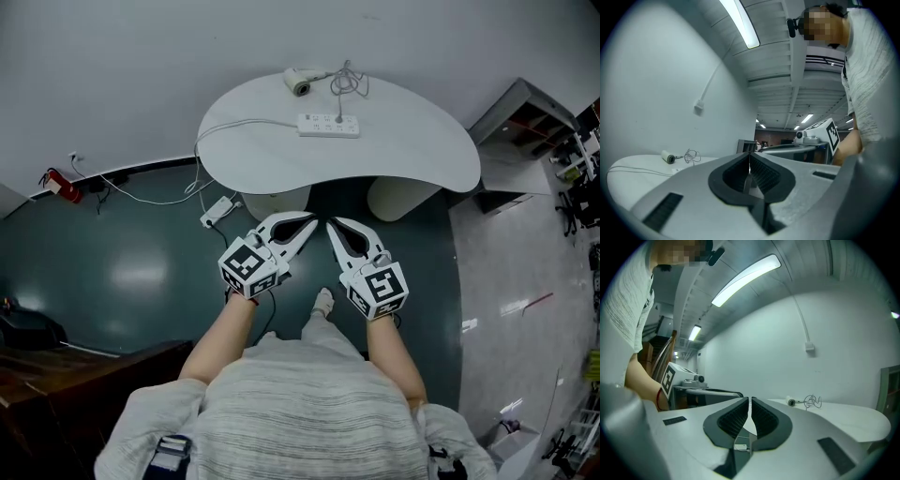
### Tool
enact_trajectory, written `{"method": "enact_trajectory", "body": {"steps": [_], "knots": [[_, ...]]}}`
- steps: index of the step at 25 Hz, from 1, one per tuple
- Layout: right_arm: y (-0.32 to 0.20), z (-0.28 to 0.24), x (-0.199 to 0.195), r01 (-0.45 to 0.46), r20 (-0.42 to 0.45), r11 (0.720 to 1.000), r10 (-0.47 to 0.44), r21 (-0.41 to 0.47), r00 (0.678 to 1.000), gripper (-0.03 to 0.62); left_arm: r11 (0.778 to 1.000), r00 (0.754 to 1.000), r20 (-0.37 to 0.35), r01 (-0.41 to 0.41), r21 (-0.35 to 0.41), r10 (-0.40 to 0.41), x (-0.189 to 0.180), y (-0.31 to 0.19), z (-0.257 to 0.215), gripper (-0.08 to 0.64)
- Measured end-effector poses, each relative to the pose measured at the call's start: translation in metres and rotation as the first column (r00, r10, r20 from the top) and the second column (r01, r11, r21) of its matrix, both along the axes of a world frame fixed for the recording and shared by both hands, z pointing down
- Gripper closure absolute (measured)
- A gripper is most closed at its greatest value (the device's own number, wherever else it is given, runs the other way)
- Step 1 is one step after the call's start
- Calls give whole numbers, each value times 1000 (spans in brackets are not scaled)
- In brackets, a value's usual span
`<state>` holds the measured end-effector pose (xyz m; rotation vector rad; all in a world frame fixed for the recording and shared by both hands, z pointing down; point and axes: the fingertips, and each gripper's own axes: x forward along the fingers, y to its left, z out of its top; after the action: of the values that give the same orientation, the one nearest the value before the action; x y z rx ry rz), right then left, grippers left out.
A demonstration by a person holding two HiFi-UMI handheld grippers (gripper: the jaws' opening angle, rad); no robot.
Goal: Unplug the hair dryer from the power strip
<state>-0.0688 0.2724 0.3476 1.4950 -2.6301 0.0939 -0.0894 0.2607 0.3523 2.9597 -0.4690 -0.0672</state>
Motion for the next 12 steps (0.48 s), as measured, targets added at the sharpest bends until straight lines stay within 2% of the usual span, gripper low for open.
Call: {"method": "enact_trajectory", "body": {"steps": [6, 12], "knots": [[-49, -5, 62, 54, 3, 999, -54, 2, 999, 565, 999, 998, 23, 53, 1, -53, 63, -51, -5, 551], [-87, -8, 104, 108, -25, 994, -107, 17, 994, 565, 994, 994, 37, 107, 11, -107, 103, -85, -4, 552]]}}
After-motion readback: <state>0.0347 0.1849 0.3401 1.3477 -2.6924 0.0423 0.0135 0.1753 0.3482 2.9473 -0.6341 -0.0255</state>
